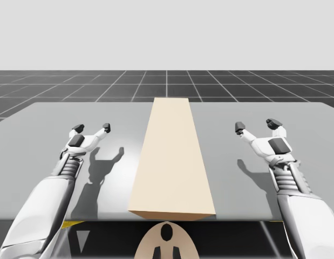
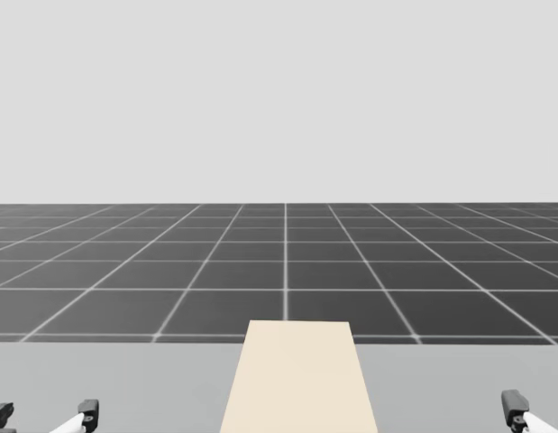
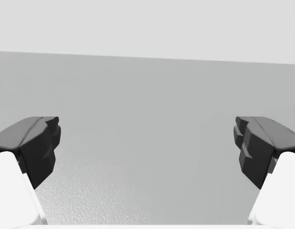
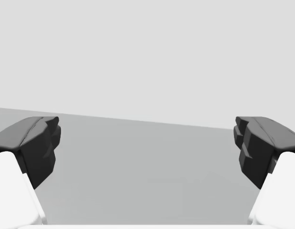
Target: Retrieve the object from inside the box.
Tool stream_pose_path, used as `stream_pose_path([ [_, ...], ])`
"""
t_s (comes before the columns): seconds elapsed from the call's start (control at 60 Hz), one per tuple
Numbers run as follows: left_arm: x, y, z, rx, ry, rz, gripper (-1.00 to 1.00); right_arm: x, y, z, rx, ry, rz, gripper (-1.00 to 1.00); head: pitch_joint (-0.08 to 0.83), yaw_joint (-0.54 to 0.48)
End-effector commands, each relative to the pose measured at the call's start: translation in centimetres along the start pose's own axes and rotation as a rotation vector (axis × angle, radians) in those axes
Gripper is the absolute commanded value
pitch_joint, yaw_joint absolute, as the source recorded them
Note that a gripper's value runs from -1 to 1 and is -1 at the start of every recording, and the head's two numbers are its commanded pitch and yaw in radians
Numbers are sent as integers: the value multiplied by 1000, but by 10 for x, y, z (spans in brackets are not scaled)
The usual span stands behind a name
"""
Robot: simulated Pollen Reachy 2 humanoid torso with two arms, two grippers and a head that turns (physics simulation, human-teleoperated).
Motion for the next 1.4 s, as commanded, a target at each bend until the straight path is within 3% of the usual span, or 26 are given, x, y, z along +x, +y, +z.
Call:
stream_pose_path([
  [0.017, -1, 0, -1, -8, 8, 2, -1000, -2, 1, 2, 17, 19, -19, -1000, 6, 17],
  [0.133, -3, -1, -1, -36, 34, -8, -1000, -7, 3, -1, 51, 48, -15, -1000, 4, 17],
  [0.267, -9, -5, -1, -121, 109, -29, -1000, -14, 7, -2, 120, 92, 28, -1000, 6, 17],
  [0.4, -14, -19, 7, -303, 128, -96, -1000, -20, 14, -2, 216, 133, 42, -1000, 6, 16],
  [0.433, -15, -24, 11, -363, 120, -118, -1000, -21, 16, -1, 262, 134, 26, -1000, 6, 16],
  [0.533, -16, -34, 20, -492, 104, -159, -1000, -22, 21, 4, 376, 116, 18, -1000, 5, 15],
  [0.633, -18, -41, 28, -590, 88, -197, -1000, -21, 30, 10, 473, 85, 48, -1000, 3, 14],
  [0.85, -19, -51, 43, -793, 91, -226, -1000, -21, 52, 25, 665, 14, 115, -1000, 3, 13],
  [0.967, -18, -59, 52, -913, 100, -231, -1000, -20, 60, 31, 735, -28, 117, -1000, 3, 7],
  [1.117, -18, -73, 60, -992, 123, -270, -1000, -18, 63, 34, 751, -60, 121, -1000, 4, 2],
  [1.25, -20, -86, 64, -1035, 104, -271, -1000, -18, 63, 35, 749, -75, 109, -1000, 4, -3],
  [1.3, -23, -92, 63, -1026, 101, -289, -1000, -17, 64, 35, 745, -81, 110, -1000, 5, -5],
  [1.35, -29, -98, 60, -1036, 67, -250, -1000, -18, 65, 34, 746, -84, 110, -1000, 7, -6],
  [1.4, -33, -103, 56, -1037, 74, -256, -1000, -18, 66, 35, 747, -88, 112, -1000, 8, -6],
])
